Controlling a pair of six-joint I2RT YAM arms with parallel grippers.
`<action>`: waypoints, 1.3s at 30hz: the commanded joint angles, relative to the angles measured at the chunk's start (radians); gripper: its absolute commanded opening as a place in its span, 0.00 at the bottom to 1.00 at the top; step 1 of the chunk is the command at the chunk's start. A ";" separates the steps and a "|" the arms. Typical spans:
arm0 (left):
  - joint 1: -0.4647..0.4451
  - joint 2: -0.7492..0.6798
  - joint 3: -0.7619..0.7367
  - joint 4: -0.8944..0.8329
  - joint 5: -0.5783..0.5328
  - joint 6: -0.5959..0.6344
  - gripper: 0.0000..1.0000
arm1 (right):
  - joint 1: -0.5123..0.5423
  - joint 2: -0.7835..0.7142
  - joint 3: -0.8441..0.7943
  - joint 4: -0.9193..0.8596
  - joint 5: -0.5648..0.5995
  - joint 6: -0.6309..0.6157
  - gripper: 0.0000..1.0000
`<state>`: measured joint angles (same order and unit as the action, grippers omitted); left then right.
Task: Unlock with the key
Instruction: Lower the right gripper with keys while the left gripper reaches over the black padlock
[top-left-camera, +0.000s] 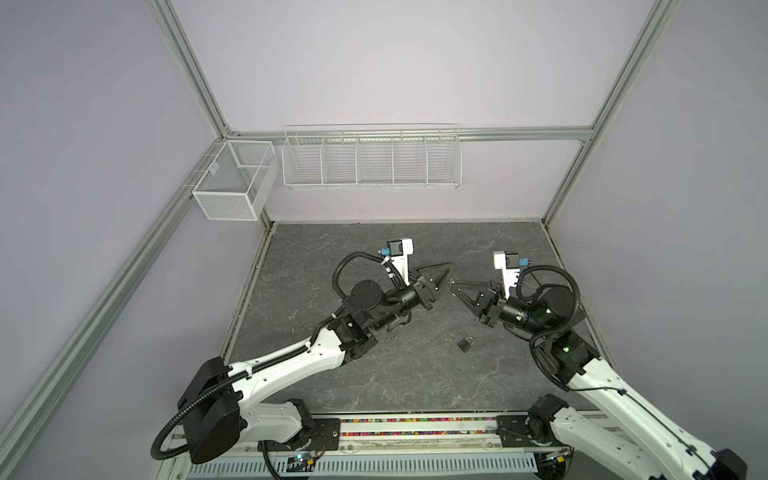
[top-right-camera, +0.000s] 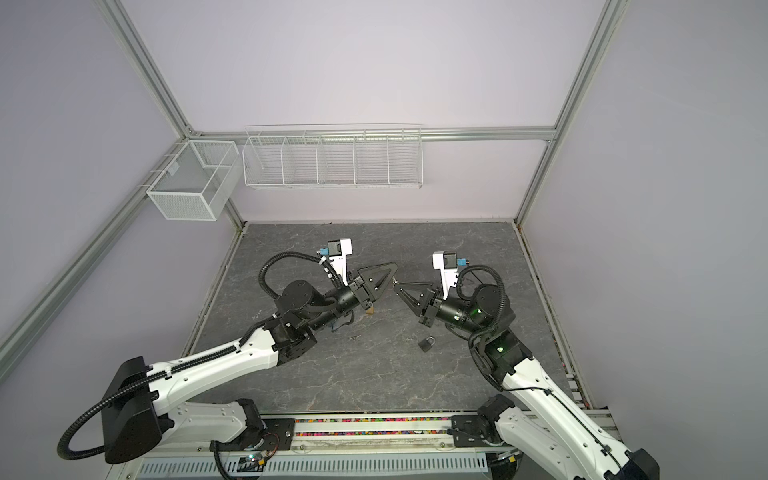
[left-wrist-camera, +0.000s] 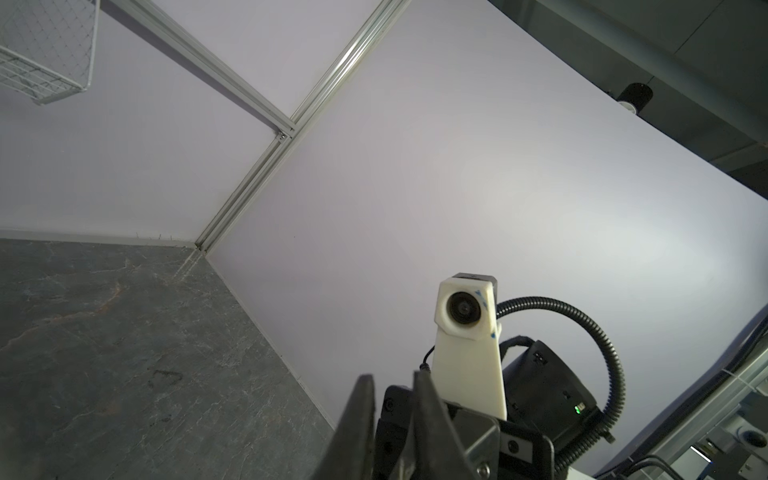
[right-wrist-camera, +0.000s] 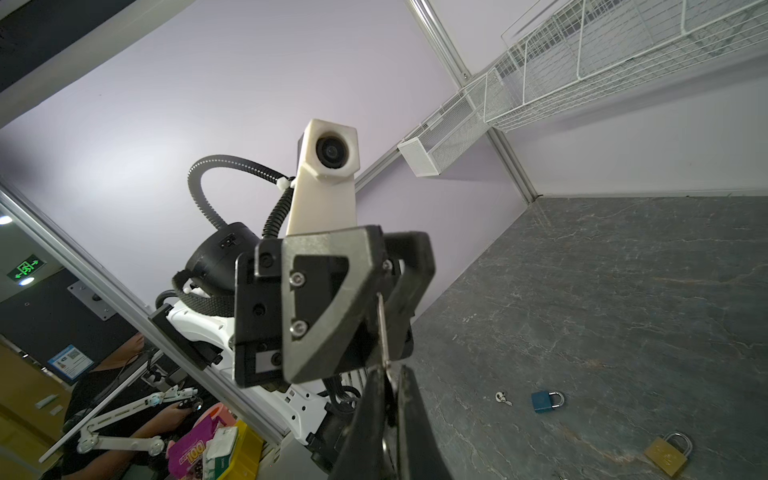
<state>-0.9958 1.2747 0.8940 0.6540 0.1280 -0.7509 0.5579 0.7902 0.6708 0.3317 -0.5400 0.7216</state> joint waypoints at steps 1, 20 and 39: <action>0.020 -0.044 0.026 -0.062 -0.013 0.016 0.63 | -0.003 -0.042 0.004 -0.162 0.066 -0.118 0.06; -0.001 0.062 0.137 -0.751 -0.108 0.136 0.66 | -0.003 -0.330 0.059 -0.968 0.396 -0.212 0.06; -0.134 0.606 0.520 -1.112 -0.133 0.408 0.63 | -0.002 -0.244 0.094 -1.345 0.584 -0.020 0.07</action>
<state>-1.1088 1.8282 1.3495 -0.3496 0.0208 -0.4335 0.5579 0.5629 0.7952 -0.9939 0.0303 0.6701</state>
